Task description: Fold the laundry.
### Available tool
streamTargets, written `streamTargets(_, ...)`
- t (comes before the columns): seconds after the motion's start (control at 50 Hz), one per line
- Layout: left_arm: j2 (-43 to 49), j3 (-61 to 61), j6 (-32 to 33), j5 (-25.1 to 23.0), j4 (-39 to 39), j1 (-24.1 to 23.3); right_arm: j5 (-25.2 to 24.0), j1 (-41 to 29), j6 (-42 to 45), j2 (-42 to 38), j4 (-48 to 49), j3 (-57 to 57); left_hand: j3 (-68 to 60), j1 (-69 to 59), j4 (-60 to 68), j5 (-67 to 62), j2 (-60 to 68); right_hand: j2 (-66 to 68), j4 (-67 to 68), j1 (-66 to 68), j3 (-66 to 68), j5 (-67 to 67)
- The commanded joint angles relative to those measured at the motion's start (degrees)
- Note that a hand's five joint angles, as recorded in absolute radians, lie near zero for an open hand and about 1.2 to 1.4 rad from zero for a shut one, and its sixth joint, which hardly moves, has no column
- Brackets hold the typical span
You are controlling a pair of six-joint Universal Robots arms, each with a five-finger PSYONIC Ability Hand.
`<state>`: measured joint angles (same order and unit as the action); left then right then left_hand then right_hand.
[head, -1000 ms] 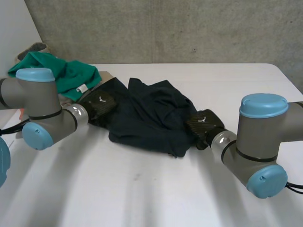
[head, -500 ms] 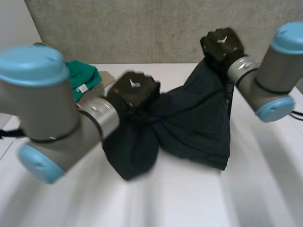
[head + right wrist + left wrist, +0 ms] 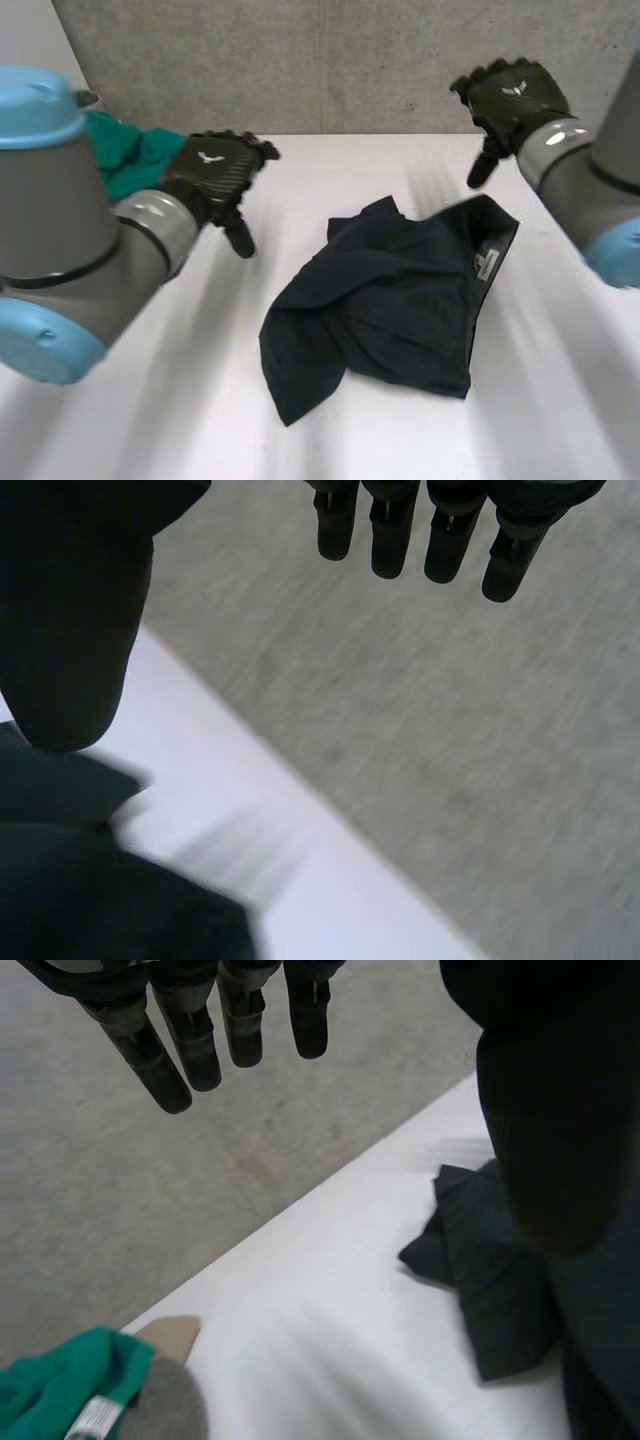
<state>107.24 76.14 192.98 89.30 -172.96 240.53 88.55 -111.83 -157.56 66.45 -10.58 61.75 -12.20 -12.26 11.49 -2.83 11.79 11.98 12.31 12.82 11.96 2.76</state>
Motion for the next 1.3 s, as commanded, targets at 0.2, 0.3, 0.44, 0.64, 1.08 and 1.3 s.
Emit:
streamTargets(0.2,13.6,0.8,-4.9,-18.6,7.2,10.8,-2.9,-1.2,-15.3,5.6,-15.4,23.8,-10.3,-10.2,11.0,-9.6,10.7,15.2,14.8,14.3,15.2,14.4)
streamTargets(0.3,16.2,-0.6,-5.1,-20.8,9.4,9.8,-2.2,-1.3,-17.4,5.4,-5.0,32.0,-12.6,-12.6,13.4,-12.0,13.1,14.0,13.7,13.2,14.0,13.2)
streamTargets(0.44,17.6,-1.3,-4.7,-19.5,9.2,6.5,2.7,-6.0,-20.3,5.4,4.7,40.1,-15.7,-15.6,16.4,-15.0,16.1,1.7,1.4,0.9,1.8,1.0)
streamTargets(0.64,21.4,-3.7,-4.5,-19.1,9.9,2.2,9.5,-11.2,-21.4,2.6,12.2,43.1,-45.2,-45.1,45.9,-44.6,45.6,2.4,2.0,1.5,2.4,1.6)
streamTargets(1.08,-7.5,-4.3,-2.2,-11.5,15.4,8.1,-2.7,-0.2,1.9,19.0,-6.0,24.7,-67.8,-67.7,68.5,-67.2,68.2,68.0,67.7,67.2,68.0,67.2)
streamTargets(1.3,-15.2,-3.4,5.2,-10.2,20.1,6.8,-11.2,6.5,6.8,13.9,-31.2,2.4,-67.8,-67.7,68.5,-67.2,68.2,68.0,67.7,67.2,68.0,67.2)
